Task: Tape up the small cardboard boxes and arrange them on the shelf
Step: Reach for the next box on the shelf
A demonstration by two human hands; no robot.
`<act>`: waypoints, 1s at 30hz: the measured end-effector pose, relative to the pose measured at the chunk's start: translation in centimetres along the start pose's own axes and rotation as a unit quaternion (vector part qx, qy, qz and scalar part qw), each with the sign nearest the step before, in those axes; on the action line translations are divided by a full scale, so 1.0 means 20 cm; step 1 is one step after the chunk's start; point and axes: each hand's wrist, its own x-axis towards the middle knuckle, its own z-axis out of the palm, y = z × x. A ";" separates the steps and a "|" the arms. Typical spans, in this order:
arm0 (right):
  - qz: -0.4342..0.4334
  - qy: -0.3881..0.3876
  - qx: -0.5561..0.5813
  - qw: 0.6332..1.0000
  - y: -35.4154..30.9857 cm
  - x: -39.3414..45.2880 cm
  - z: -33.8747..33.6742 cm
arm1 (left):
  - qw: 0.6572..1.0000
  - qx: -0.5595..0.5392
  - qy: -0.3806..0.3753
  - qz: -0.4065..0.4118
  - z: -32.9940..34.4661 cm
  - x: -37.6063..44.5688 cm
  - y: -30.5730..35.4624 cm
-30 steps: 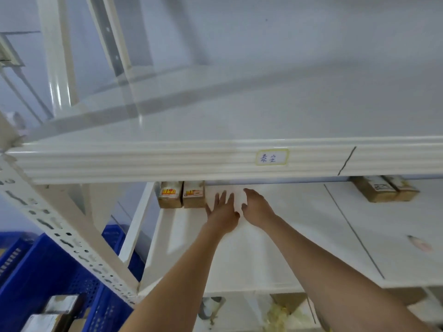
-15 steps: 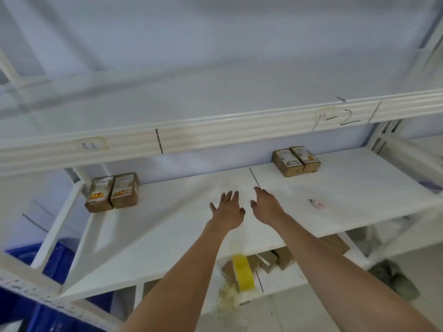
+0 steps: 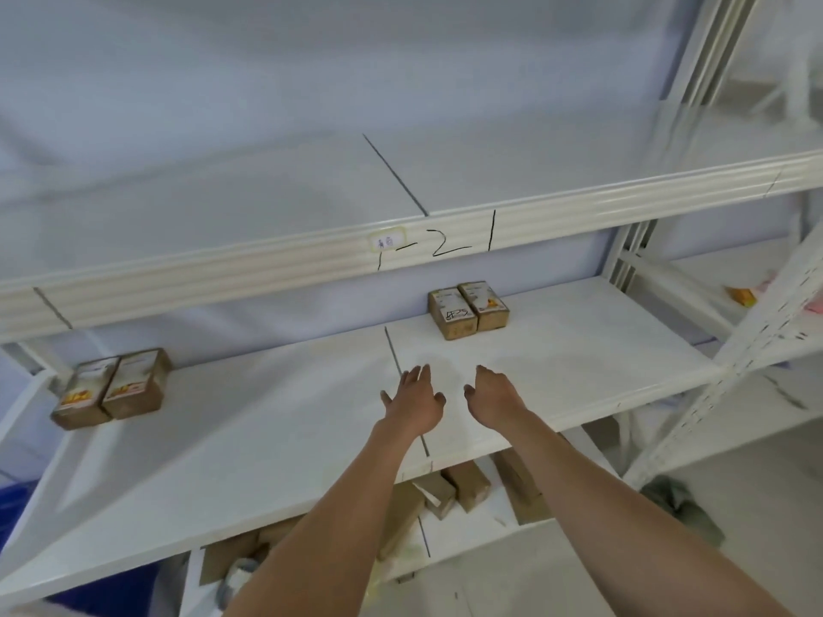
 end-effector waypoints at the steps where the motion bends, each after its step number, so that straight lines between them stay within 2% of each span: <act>1: 0.003 0.000 0.000 1.000 0.02 0.03 -0.01 | 1.000 0.001 0.001 -0.003 0.01 0.04 0.01; 12: 0.069 -0.009 -0.039 0.997 0.20 0.47 -0.05 | 1.000 -0.013 -0.013 0.001 0.08 0.57 0.04; 19: 0.094 -0.074 -0.081 0.989 0.31 0.64 0.05 | 0.999 -0.028 -0.031 -0.026 0.16 0.72 0.03; 24: 0.093 -0.101 -0.103 0.985 0.37 0.73 0.13 | 0.997 -0.036 -0.010 -0.062 0.15 0.82 0.05; 30: 0.088 -0.065 -0.079 0.991 0.46 0.85 0.08 | 0.997 -0.039 0.017 -0.069 0.13 0.92 0.14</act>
